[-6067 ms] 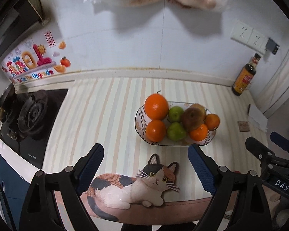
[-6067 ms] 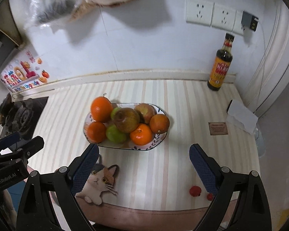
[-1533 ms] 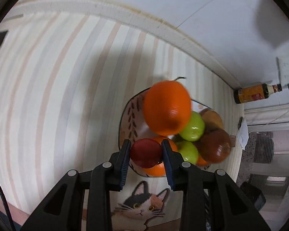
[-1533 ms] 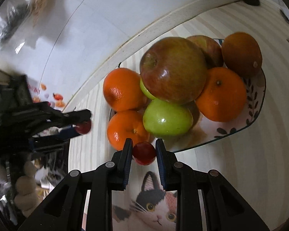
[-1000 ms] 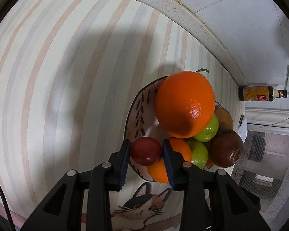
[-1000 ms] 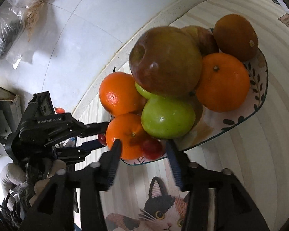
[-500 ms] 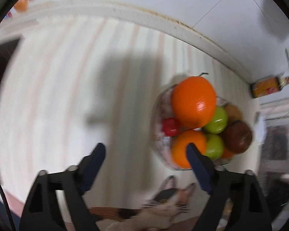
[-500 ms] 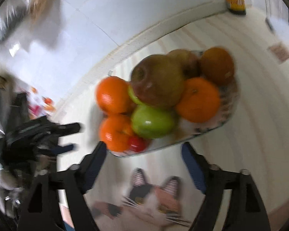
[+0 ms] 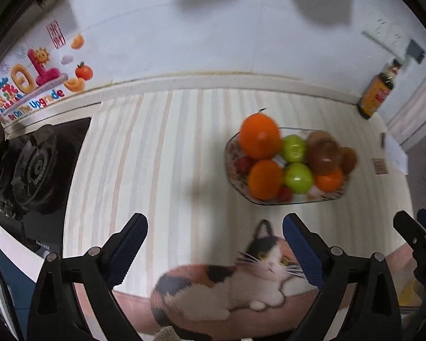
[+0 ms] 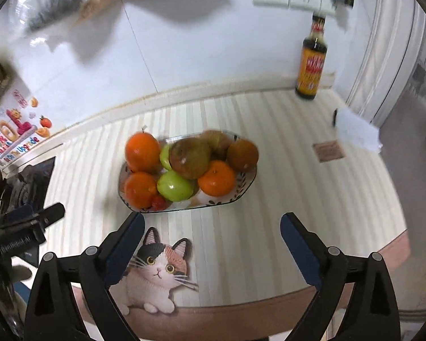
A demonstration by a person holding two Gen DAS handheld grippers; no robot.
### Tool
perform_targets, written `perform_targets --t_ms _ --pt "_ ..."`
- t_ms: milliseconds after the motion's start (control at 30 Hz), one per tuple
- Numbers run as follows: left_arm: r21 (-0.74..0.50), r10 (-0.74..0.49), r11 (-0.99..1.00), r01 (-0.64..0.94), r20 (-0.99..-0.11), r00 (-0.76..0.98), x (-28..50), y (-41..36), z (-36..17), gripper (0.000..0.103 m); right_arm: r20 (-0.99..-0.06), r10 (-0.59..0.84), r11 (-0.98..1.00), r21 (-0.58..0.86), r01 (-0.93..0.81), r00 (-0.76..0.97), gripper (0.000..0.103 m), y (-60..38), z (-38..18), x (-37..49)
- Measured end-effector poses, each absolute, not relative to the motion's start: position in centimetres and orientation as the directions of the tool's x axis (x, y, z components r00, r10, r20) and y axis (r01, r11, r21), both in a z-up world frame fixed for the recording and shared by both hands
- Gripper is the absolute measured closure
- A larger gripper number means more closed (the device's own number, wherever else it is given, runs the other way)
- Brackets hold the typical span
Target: Organize fruits
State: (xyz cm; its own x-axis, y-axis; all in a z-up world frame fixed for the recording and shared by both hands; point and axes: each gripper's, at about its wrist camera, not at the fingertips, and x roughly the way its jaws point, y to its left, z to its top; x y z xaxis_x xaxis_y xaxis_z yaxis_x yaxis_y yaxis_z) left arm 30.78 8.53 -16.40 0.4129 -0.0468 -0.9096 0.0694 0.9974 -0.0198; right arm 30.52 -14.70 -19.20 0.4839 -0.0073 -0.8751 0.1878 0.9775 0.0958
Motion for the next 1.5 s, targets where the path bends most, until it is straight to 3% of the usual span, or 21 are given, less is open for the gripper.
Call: perform_targets --t_ms 400,767,1500 --pt "-0.001 0.009 1.000 -0.017 -0.805 0.593 19.2 5.7 -6.2 0.005 -0.817 0.046 0.992 0.105 0.069 0.575 0.004 -16.4 -8.5 20.4" --pt "-0.013 0.038 0.997 -0.074 -0.763 0.645 9.1 4.5 -2.4 0.005 -0.739 0.083 0.995 0.094 -0.020 0.668 0.004 -17.4 -1.2 10.1" --pt "0.004 0.005 1.000 -0.004 -0.714 0.701 3.3 4.3 0.8 0.005 -0.715 0.089 0.992 0.125 0.001 0.694 0.004 -16.7 2.1 2.9"
